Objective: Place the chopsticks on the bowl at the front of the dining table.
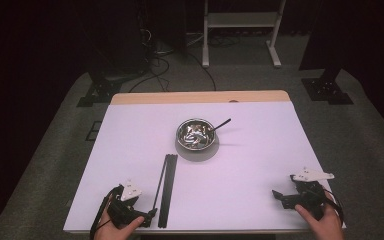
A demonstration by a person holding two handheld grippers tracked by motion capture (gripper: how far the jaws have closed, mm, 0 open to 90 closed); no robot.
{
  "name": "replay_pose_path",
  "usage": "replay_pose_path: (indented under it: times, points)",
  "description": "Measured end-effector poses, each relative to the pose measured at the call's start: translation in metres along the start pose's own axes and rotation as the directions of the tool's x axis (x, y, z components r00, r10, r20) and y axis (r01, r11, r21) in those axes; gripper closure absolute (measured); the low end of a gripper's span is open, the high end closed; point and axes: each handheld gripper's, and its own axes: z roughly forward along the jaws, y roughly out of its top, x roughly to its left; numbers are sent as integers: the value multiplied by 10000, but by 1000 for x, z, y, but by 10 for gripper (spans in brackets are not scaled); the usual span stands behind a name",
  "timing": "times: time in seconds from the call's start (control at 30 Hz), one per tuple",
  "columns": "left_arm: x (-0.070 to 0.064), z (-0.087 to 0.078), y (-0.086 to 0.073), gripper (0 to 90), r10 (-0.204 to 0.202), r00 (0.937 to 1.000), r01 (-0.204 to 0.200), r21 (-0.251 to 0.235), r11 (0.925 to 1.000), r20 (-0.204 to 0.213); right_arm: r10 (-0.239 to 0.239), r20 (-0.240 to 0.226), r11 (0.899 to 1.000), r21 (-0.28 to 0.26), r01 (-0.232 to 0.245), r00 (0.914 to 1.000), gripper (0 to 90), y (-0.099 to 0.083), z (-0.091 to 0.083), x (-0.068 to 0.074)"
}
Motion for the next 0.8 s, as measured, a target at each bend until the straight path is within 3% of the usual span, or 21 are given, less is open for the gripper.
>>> replay_pose_path:
  times: [0.8]
  points:
    - [25,-9,-7,14,-577,9969,591,253,9979,-533,-12,4,10000,3,12,10000,100,0,0,0]
